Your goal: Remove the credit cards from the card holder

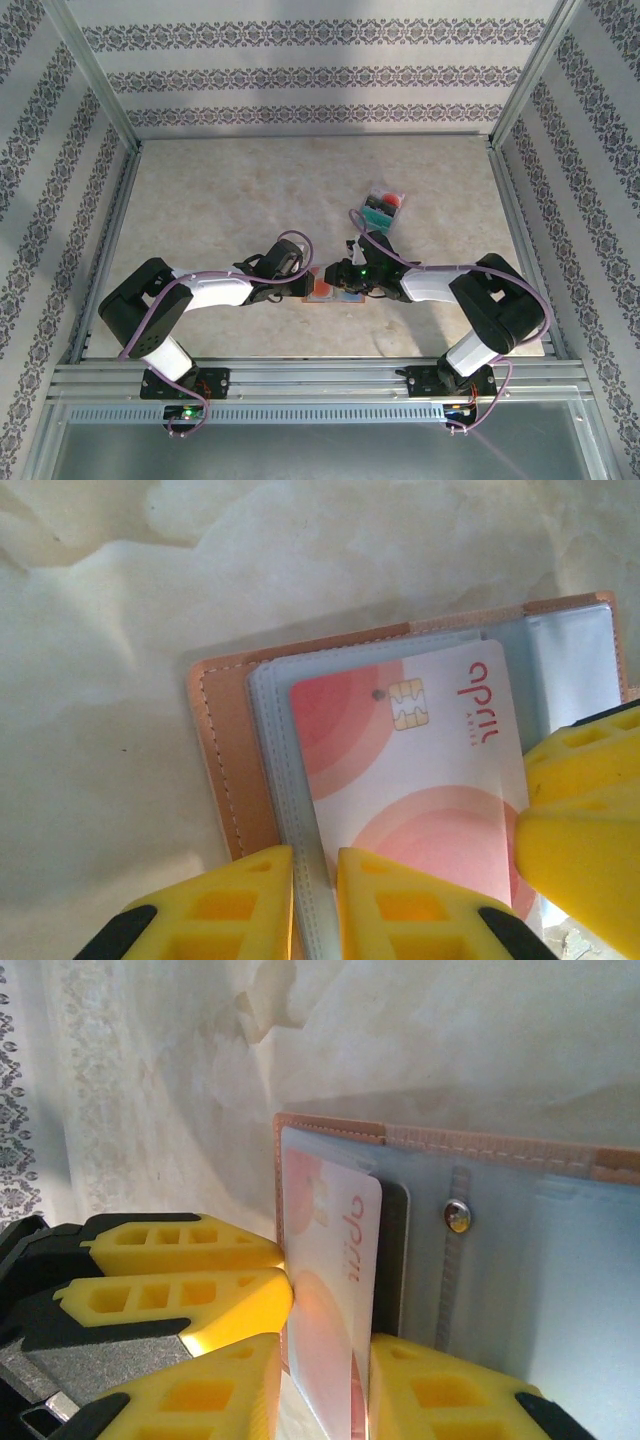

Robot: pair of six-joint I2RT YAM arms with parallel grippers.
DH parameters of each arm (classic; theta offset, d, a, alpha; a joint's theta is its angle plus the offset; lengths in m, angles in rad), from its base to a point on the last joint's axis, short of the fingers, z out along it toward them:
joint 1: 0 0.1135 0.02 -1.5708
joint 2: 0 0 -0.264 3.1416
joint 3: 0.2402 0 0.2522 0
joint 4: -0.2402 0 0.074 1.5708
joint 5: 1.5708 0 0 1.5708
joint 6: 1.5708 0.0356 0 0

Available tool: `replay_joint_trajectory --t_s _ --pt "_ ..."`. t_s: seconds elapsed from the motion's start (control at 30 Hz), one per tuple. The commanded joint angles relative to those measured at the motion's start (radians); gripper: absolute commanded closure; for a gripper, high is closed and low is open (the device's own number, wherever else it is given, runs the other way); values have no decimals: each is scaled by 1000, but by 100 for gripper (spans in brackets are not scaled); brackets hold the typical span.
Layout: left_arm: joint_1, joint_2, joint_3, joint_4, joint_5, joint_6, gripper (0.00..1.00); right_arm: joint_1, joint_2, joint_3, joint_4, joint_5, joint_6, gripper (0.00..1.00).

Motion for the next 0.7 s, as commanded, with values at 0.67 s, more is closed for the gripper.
replay_joint_trajectory --t_s 0.67 --pt "16 -8 1 -100 -45 -55 80 -29 7 -66 195 -82 54 78"
